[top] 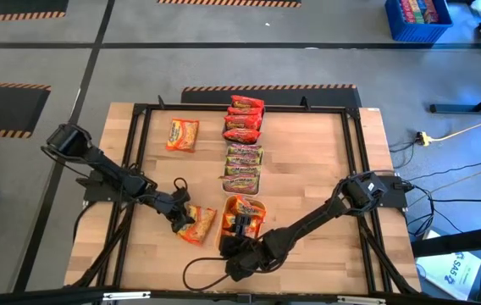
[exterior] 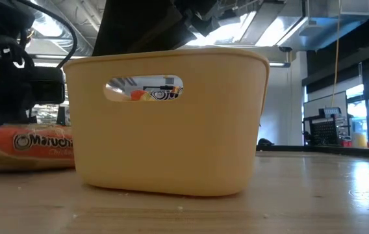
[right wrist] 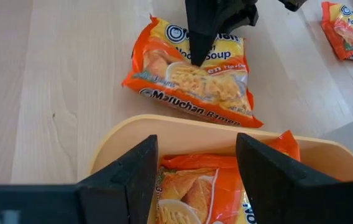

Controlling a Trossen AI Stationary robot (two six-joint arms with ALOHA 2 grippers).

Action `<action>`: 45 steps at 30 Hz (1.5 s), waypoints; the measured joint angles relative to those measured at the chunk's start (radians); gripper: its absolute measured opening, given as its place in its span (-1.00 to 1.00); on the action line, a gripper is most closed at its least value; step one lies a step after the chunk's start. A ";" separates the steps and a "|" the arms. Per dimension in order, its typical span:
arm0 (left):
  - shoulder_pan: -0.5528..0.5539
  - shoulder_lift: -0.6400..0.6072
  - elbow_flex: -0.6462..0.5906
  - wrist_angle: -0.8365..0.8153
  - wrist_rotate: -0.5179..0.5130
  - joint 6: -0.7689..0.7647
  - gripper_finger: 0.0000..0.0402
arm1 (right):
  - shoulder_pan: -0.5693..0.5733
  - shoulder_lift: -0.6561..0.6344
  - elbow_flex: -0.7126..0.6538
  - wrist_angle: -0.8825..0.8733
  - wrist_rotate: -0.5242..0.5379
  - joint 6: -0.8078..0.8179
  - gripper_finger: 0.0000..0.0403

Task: Sort Maruchan noodles
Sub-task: Put the orange noodle pack into the yellow bin

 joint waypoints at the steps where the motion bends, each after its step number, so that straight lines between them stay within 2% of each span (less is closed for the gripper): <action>1: 0.000 0.000 0.000 0.001 0.000 0.009 -0.69 | 0.000 0.000 0.000 0.000 0.000 0.000 -0.02; 3: 0.000 0.000 0.000 0.002 0.001 0.033 -0.85 | 0.000 0.000 0.000 0.001 0.000 0.000 -0.02; 5: 0.000 0.000 0.000 0.002 0.008 0.057 -0.94 | 0.000 0.000 0.000 0.001 0.000 0.002 -0.02; 11: 0.000 -0.024 -0.001 -0.002 0.026 0.113 -0.92 | 0.000 0.000 0.000 -0.009 -0.002 0.006 -0.02; 17: -0.015 -0.106 -0.003 -0.009 0.036 0.168 -0.93 | 0.010 -0.029 0.001 -0.051 -0.056 0.058 -0.02; 20: -0.033 -0.155 0.010 -0.029 0.036 0.224 -0.94 | 0.044 -0.089 0.002 -0.078 0.008 0.076 -0.02; 24: -0.050 -0.223 0.077 -0.164 0.002 0.295 -0.94 | 0.107 -0.148 0.003 -0.191 0.190 0.150 -0.02; 28: -0.053 -0.258 0.179 -0.395 -0.033 0.355 -0.94 | 0.164 -0.167 0.003 -0.412 0.378 0.385 -0.02; 32: -0.053 -0.259 0.308 -0.650 -0.063 0.391 -0.94 | 0.213 -0.168 -0.027 -0.650 0.439 0.758 -0.02; 37: -0.054 -0.259 0.489 -0.882 -0.162 0.469 -0.94 | 0.247 -0.169 -0.156 -0.782 0.415 1.111 -0.02; 41: -0.057 -0.259 0.601 -0.913 -0.231 0.545 -0.94 | 0.239 -0.165 -0.293 -0.785 0.336 1.237 -0.02; 45: -0.058 -0.213 0.701 -0.853 -0.284 0.697 -0.94 | 0.234 -0.165 -0.391 -0.803 0.306 1.295 -0.02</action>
